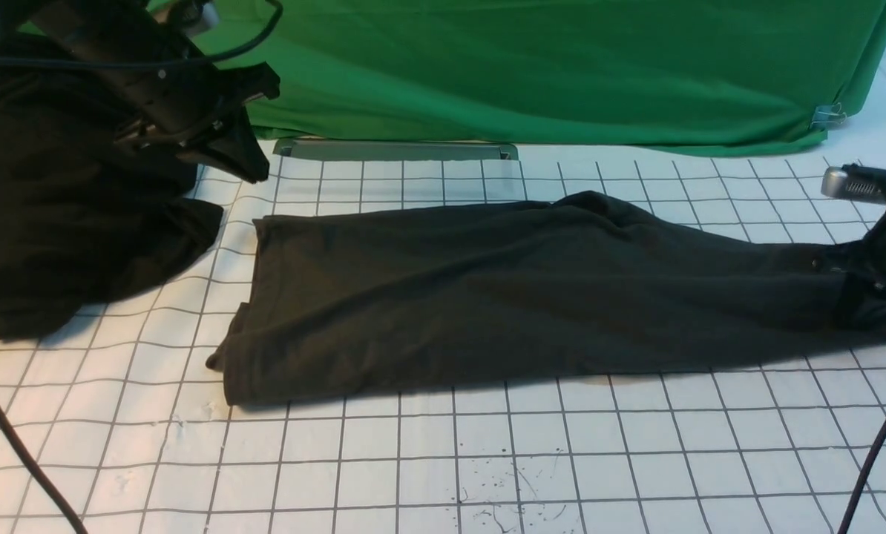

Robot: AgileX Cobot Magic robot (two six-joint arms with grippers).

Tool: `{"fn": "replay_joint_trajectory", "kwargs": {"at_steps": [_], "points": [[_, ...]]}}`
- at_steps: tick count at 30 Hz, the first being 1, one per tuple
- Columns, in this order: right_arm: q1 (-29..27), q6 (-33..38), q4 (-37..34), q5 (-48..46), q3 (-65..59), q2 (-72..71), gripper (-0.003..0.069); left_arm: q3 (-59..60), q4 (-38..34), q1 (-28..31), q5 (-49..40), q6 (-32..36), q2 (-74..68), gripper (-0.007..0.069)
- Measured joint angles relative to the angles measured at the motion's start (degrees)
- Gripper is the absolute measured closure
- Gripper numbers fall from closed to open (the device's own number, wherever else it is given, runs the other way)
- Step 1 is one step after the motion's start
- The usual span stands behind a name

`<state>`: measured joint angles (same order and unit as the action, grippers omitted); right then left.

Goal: Fold a long-sleeved shirt over a white checkered tablecloth.
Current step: 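Pull the folded dark garment lengthwise by its ends to straighten it flat on the table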

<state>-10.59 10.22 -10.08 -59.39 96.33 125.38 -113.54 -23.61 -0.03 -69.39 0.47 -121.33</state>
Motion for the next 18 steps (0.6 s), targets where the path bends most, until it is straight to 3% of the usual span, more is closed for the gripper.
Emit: {"fn": "replay_joint_trajectory", "kwargs": {"at_steps": [2,5,6,7,9,10,12,18], "points": [[-0.41,-1.67,2.19,-0.98,0.31,0.0,0.0606,1.12,-1.08,0.0,-0.06,0.06,0.0,0.0623],[-1.74,-4.86,5.11,-4.3,2.55,-0.47,0.0458,2.17,-2.3,0.0,-0.29,0.13,0.0,0.0623],[-1.87,-4.91,5.21,-4.3,2.75,-0.47,0.0458,2.23,-2.31,0.0,-0.29,0.21,0.0,0.0623],[-2.72,-5.32,5.69,-6.01,4.06,-1.62,0.0344,2.36,-2.88,0.0,-0.24,0.55,0.0,0.0622],[-3.35,-5.59,5.96,-6.61,4.8,-2.72,0.0268,2.44,-3.14,0.0,-0.24,0.87,0.0,0.0622],[-4.09,-5.9,6.19,-6.74,5.37,-4.2,0.0181,2.49,-3.25,0.0,-0.24,1.37,0.0,0.0622],[-4.7,-6.02,6.31,-6.62,5.72,-5.36,0.0114,2.49,-3.32,0.0,-0.24,1.63,0.0,0.0622],[-4.75,-6.02,5.42,-4.42,5.8,-2.29,0.0104,2.49,-2.99,0.0,-0.24,2.86,0.0,0.0622]]}}
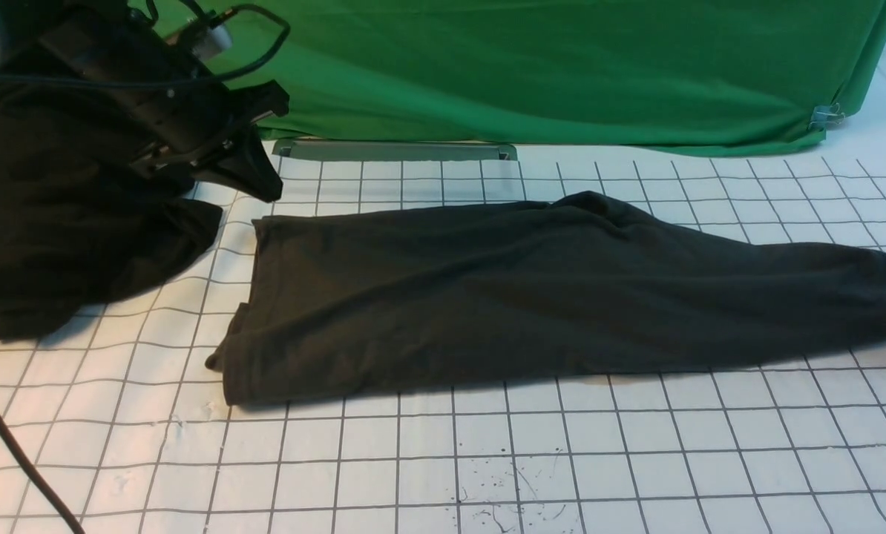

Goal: Fold a long-sleeved shirt over a white checkered tablecloth.
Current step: 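Pull the folded dark garment lengthwise by its ends to straighten it flat on the table, then fold the right end of the dark garment over onto its left end with the right gripper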

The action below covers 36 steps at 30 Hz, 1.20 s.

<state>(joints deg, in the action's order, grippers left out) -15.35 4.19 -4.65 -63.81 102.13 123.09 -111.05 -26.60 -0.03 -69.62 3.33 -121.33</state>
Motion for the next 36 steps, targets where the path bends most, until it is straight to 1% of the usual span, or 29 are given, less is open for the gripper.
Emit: {"fn": "replay_joint_trajectory", "kwargs": {"at_steps": [9,10,11,12,13,15,17,18,20,24,26,27,30,31,32,33,35,36], "points": [[0.27,0.0,0.06,1.28,0.0,5.85,0.0113,0.0,0.4,0.0,0.0,0.13,0.0,0.0622],[0.43,0.44,0.06,1.4,0.05,5.86,0.0149,0.0,0.33,0.0,0.0,0.13,0.0,0.0622],[0.43,0.57,0.06,1.4,0.04,5.94,0.0165,0.0,0.26,0.0,0.0,0.13,0.0,0.0622],[0.64,2.06,0.06,1.4,0.04,5.93,0.026,0.0,-0.94,0.03,0.08,0.06,0.0,0.0622],[0.86,2.93,0.0,1.4,0.04,5.93,0.0309,0.0,-1.7,0.03,0.08,0.0,0.0,0.0622],[1.22,3.92,-0.16,1.15,0.04,5.87,0.0491,0.0,-5.45,0.0,0.08,-0.05,0.21,0.0622],[1.49,4.67,-0.22,0.93,0.1,5.47,0.0584,0.02,-8.53,-0.2,0.08,-0.05,0.76,0.0622],[1.49,5.08,0.07,0.55,0.06,4.77,0.0619,0.02,-9.63,-0.54,0.08,0.1,1.29,0.0622],[1.25,5.21,1.2,-0.15,0.19,3.65,0.0638,0.07,-9.32,-1.3,0.2,0.15,3.17,0.0622],[-1.15,4.57,2.63,-2.1,1.09,-0.25,0.0642,1.15,-5.69,-2.97,0.26,0.72,8.41,0.0622],[-3.86,4.3,3.41,-2.95,1.62,-3.33,0.0642,3.62,-3.73,-4.19,0.26,1.7,12.68,0.0622],[-4.11,4.12,3.46,-3.04,1.6,-3.59,0.0642,3.62,-3.73,-4.28,0.26,1.81,13.02,0.0622],[-7.8,2.26,4.13,-3.96,1.82,-8.08,0.0642,9.19,-3.35,-5.2,0.06,4.49,17.36,0.0622],[-7.93,1.87,4.13,-4.02,1.81,-8.34,0.0642,9.46,-3.27,-5.2,0.01,4.64,17.51,0.0622],[-8.76,1.01,3.99,-4.32,2.2,-10.27,0.0642,11.36,-2.91,-5.19,-0.15,6.05,18.14,0.0622],[-8.77,1.01,3.99,-4.32,2.2,-10.51,0.0642,11.56,-2.77,-5.19,-0.15,6.05,18.14,0.0622],[-8.79,0.27,1.75,-4.86,2.37,-13.52,0.0642,13.46,-1.89,-5.19,-0.21,6.89,18.13,0.0622],[-8.33,0.26,-0.71,-5.29,2.44,-15.07,0.0642,14.22,-1.67,-5.19,-0.21,7.16,18.07,0.0622]]}}
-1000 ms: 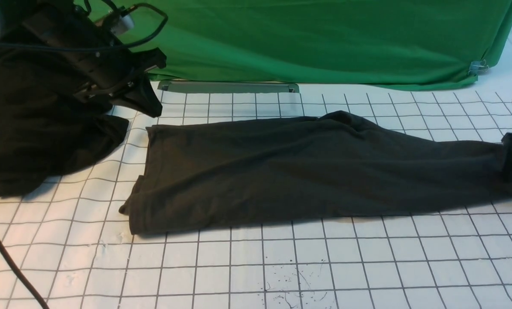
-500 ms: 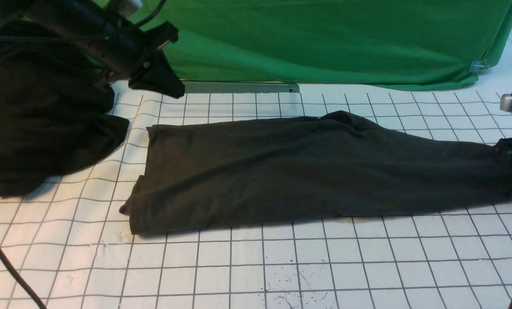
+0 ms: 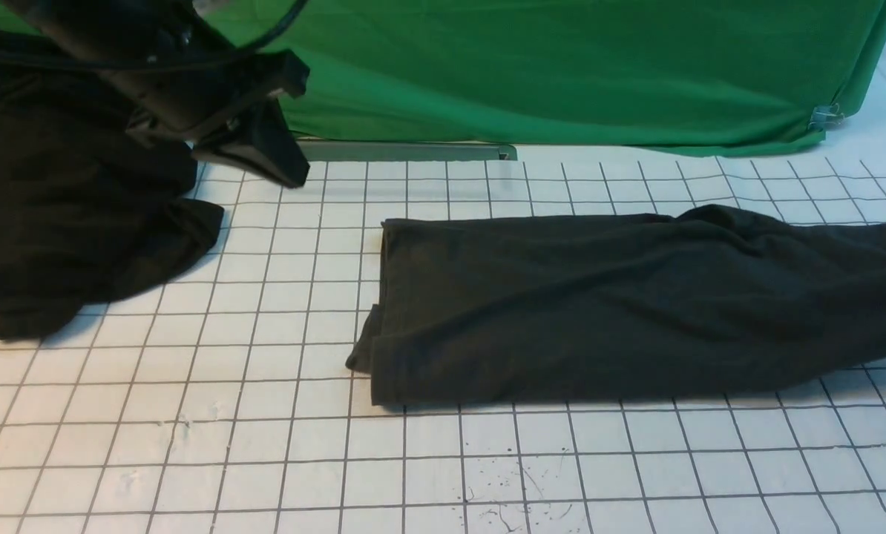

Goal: Fold a long-sleeved shirt over a white checkered tablecloth.
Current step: 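Fold the right end of the dark garment over onto its left end with the right gripper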

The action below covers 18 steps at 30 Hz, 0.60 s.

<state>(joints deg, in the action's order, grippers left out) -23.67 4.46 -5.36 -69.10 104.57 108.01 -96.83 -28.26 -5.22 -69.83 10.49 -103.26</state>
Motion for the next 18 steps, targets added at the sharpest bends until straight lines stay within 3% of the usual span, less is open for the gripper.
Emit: {"fn": "replay_joint_trajectory", "kwargs": {"at_steps": [3,9,10,11,13,18], "points": [[1.59,0.0,-2.56,-0.43,0.0,-2.05,0.0642,0.38,0.15,0.0,0.01,0.06,0.0,0.0622],[14.57,-0.85,-9.7,-0.48,0.28,-6.29,0.0641,0.63,0.19,0.0,0.93,0.18,0.0,0.0622],[14.57,-0.94,-9.7,-0.48,0.28,-6.36,0.0641,0.63,0.19,0.0,0.93,0.18,0.0,0.0622],[20.21,-2.25,-10.3,-0.43,0.28,-6.33,0.0639,0.63,0.19,0.0,1.08,0.24,0.0,0.0622],[23.1,-3.01,-10.52,-0.43,0.28,-6.01,0.0638,0.63,0.19,0.0,1.32,0.28,0.0,0.0622],[37.38,-7.83,-10.69,4.63,0.28,-2.15,0.0634,0.63,0.19,0.0,3.61,0.41,0.0,0.0622]]}}
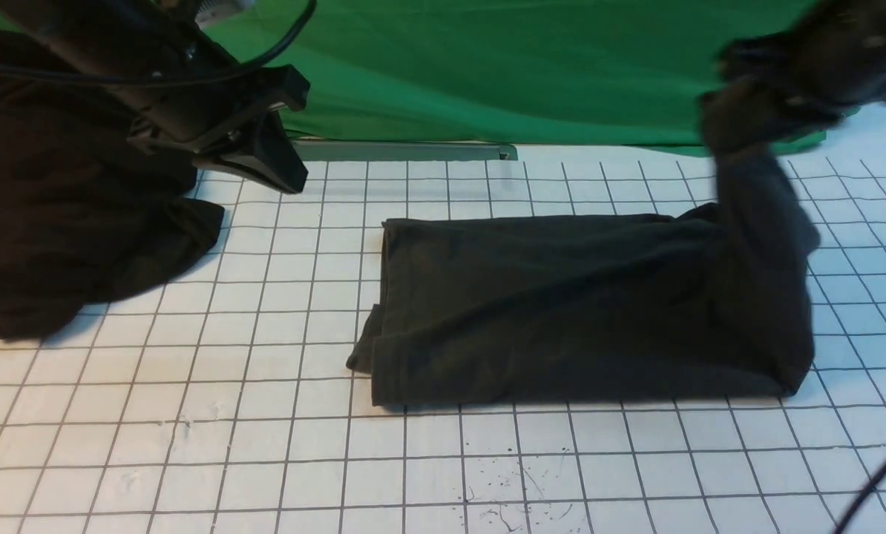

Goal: Fold a long-sleeved shirt over a white checkered tablecloth.
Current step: 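Fold the right end of the dark garment over onto its left end with the right gripper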

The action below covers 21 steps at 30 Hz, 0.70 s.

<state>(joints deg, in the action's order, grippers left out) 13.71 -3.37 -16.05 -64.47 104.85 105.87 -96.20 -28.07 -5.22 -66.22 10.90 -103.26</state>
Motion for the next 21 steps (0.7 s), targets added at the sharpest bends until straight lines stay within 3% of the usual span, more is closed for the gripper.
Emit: {"fn": "replay_joint_trajectory", "kwargs": {"at_steps": [2,8,12,15,21], "points": [[5.74,-2.38,0.0,4.49,0.0,2.6,0.0627,0.0,0.0,0.0,0.61,-0.4,0.0,0.0622],[16.11,-6.15,-0.07,15.4,0.0,9.53,0.0617,0.0,0.0,0.0,0.8,-0.53,0.0,0.0622],[20.76,-6.34,-0.07,22.22,0.0,14.36,0.0606,0.0,0.0,0.0,0.84,-0.59,0.0,0.0622],[22.77,-6.4,-0.07,25.96,0.0,17.43,0.0559,0.0,0.0,0.0,0.84,-0.59,0.0,0.0622],[24.51,-7.78,-0.51,27.37,0.09,20.02,0.0206,0.0,0.0,0.0,0.61,-0.59,0.0,0.0622]]}}
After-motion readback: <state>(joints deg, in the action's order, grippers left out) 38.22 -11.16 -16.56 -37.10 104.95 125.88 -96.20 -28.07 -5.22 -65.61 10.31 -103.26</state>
